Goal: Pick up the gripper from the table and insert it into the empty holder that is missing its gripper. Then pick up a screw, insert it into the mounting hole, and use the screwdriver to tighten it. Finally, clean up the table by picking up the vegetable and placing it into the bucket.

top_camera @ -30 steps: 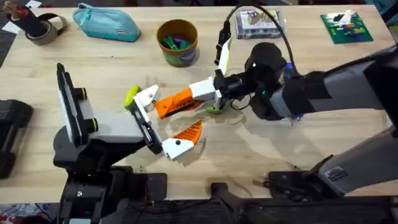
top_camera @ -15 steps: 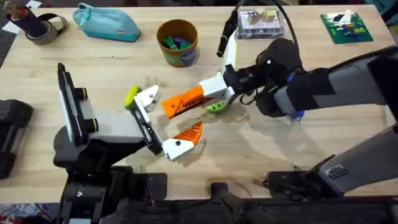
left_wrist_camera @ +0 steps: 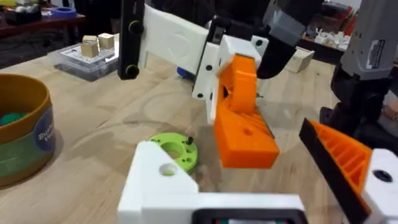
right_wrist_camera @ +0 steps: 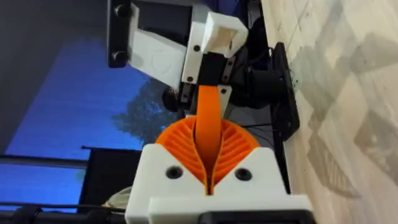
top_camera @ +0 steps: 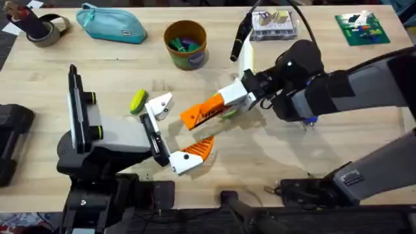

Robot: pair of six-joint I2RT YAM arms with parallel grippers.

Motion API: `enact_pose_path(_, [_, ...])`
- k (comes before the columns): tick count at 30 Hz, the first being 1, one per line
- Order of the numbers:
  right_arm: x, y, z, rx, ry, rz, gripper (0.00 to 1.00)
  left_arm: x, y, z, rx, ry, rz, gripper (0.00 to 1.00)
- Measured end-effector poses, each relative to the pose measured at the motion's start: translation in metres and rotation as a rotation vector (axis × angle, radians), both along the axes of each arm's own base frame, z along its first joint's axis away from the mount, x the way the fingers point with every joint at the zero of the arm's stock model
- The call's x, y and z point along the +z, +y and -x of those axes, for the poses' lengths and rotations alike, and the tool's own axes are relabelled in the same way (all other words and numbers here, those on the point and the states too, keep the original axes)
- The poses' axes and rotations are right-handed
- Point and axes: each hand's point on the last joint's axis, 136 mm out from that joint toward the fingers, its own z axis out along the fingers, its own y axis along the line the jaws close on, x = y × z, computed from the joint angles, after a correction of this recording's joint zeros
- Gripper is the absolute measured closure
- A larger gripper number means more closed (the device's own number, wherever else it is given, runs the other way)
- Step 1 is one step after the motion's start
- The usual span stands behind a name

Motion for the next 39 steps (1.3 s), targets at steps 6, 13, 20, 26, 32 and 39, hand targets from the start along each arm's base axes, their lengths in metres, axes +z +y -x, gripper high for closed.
enact_pose_path(6, [-0.009, 0.004, 0.003, -0.059, 0.013, -0.005, 0.984, 0.0, 0.0, 0.001, -0.004, 0.001, 0.0, 0.011])
enact_pose_path(13, [-0.009, 0.018, 0.002, -0.12, -0.022, -0.032, 0.984, 0.0, 0.0, 0.001, -0.004, 0.001, 0.0, 0.011])
enact_pose_path(20, [-0.008, 0.026, 0.004, -0.135, -0.02, -0.038, 0.984, 0.0, 0.0, 0.001, -0.004, 0.001, 0.0, 0.011])
enact_pose_path(26, [-0.008, 0.028, 0.004, -0.142, -0.009, -0.035, 0.985, 0.0, 0.0, 0.001, -0.004, 0.001, 0.0, 0.011])
enact_pose_path(32, [-0.008, 0.028, 0.002, -0.149, 0.04, -0.019, 0.985, 0.0, 0.0, 0.001, -0.004, 0.001, 0.0, 0.011])
enact_pose_path(39, [-0.008, 0.029, -0.001, -0.167, 0.085, -0.007, 0.984, 0.0, 0.0, 0.001, -0.004, 0.001, 0.0, 0.011])
